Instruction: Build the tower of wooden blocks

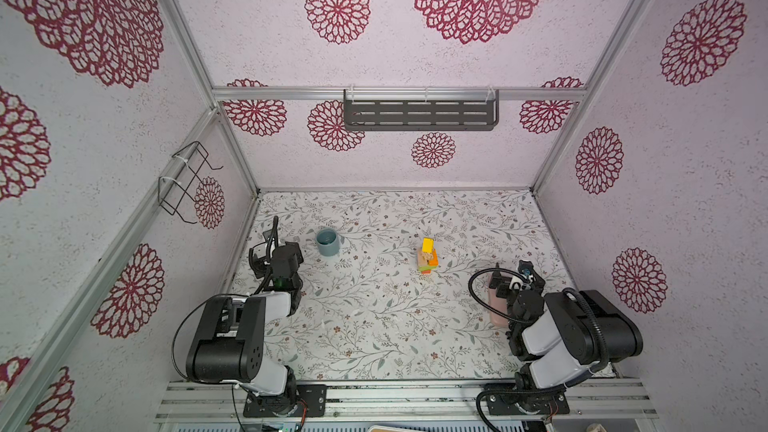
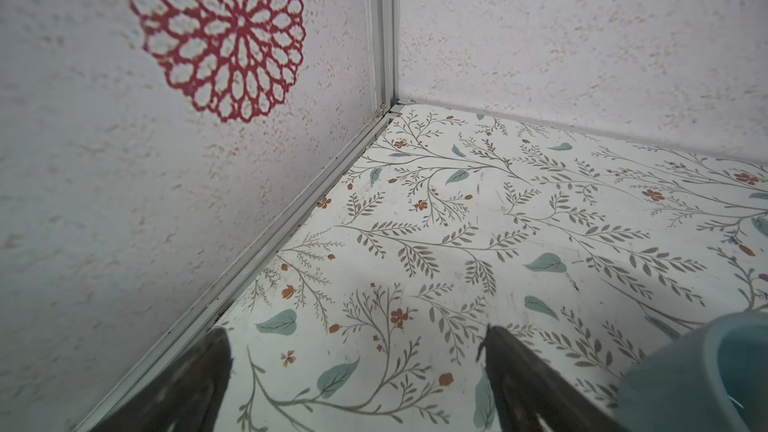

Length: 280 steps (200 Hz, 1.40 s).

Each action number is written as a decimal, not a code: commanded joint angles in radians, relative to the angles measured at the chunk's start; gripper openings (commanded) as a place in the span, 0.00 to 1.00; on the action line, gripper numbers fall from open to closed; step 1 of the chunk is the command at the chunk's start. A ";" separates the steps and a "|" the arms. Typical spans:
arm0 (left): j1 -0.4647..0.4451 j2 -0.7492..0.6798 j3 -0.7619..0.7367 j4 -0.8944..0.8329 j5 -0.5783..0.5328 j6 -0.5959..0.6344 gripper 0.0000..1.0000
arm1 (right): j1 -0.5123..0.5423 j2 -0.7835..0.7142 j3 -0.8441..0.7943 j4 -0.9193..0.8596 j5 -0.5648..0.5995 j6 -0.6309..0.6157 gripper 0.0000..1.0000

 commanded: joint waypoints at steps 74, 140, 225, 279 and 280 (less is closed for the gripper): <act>0.022 -0.039 -0.051 0.134 0.295 0.105 0.97 | -0.092 -0.063 0.226 -0.373 -0.228 0.032 0.99; 0.044 0.005 -0.140 0.320 0.405 0.115 0.97 | -0.075 -0.019 -0.023 0.128 -0.029 0.082 0.99; 0.139 0.029 -0.015 0.125 0.447 0.003 0.97 | -0.071 -0.061 0.231 -0.378 -0.091 0.051 0.99; 0.136 0.026 -0.019 0.128 0.441 0.007 0.97 | -0.067 -0.064 0.223 -0.367 -0.086 0.047 0.99; 0.135 0.026 -0.019 0.128 0.441 0.007 0.97 | -0.067 -0.065 0.223 -0.368 -0.086 0.048 0.99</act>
